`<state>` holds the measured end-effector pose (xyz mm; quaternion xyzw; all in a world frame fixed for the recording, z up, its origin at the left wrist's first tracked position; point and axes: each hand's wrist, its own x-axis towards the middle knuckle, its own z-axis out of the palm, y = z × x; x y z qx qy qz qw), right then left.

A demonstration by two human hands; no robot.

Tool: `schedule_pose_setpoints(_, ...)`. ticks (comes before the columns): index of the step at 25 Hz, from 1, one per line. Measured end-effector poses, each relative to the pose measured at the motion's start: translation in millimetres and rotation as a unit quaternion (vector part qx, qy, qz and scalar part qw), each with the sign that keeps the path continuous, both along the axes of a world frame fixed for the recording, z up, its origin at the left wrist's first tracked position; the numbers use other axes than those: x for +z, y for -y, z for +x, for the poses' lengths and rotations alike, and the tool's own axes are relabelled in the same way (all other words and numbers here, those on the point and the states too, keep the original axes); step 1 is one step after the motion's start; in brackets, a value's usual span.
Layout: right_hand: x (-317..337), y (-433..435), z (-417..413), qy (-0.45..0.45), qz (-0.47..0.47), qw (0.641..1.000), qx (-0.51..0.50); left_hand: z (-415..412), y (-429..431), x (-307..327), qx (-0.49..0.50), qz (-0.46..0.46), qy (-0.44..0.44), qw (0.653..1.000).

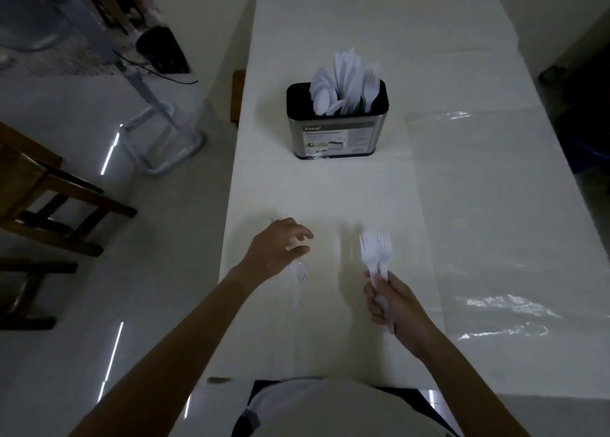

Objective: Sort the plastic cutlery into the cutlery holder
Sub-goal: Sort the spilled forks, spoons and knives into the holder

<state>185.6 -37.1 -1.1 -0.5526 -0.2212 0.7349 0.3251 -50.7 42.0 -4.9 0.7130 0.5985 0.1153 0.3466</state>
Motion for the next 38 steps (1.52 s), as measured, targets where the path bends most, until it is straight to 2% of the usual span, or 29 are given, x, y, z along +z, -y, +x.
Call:
schedule_pose_setpoints(3,-8,-2,14,0.021,-0.017,1.000,-0.016,-30,6,-2,-0.100,-0.025,-0.098,0.990)
schedule_pose_setpoints(10,-13,1,13,0.062,-0.021,0.997,0.028,-22,8,-9,-0.159,0.017,-0.120,0.980)
schedule_pose_setpoints(13,-12,-3,9,0.082,-0.010,0.996,0.041,-13,5,-3,-0.111,-0.019,-0.050,0.992)
schedule_pose_setpoints(15,-9,-5,5,0.088,-0.001,0.995,0.039,3,6,8,-0.031,-0.053,0.065,0.996)
schedule_pose_setpoints(16,-7,-7,2,0.095,0.004,0.995,0.038,15,6,15,0.014,-0.082,0.138,0.987)
schedule_pose_setpoints(18,0,-10,-2,0.113,0.020,0.992,0.043,36,8,26,0.109,-0.142,0.257,0.950)
schedule_pose_setpoints(21,10,-13,-7,0.116,0.046,0.991,0.055,63,13,33,0.227,-0.233,0.369,0.871)
schedule_pose_setpoints(23,12,-17,-9,0.102,0.042,0.992,0.053,74,16,31,0.261,-0.249,0.378,0.853)
schedule_pose_setpoints(26,13,-22,-12,0.069,0.008,0.996,0.061,80,16,30,0.289,-0.230,0.374,0.851)
schedule_pose_setpoints(30,15,-18,-14,0.099,0.052,0.991,0.067,82,16,31,0.252,-0.223,0.358,0.871)
schedule_pose_setpoints(33,20,-16,-15,0.030,0.033,0.998,0.047,83,15,30,0.247,-0.213,0.309,0.893)
schedule_pose_setpoints(36,28,-13,-16,0.005,0.062,0.997,0.054,80,13,30,0.226,-0.232,0.355,0.877)
schedule_pose_setpoints(38,31,-10,-18,0.010,0.081,0.995,0.056,79,12,30,0.195,-0.226,0.369,0.880)
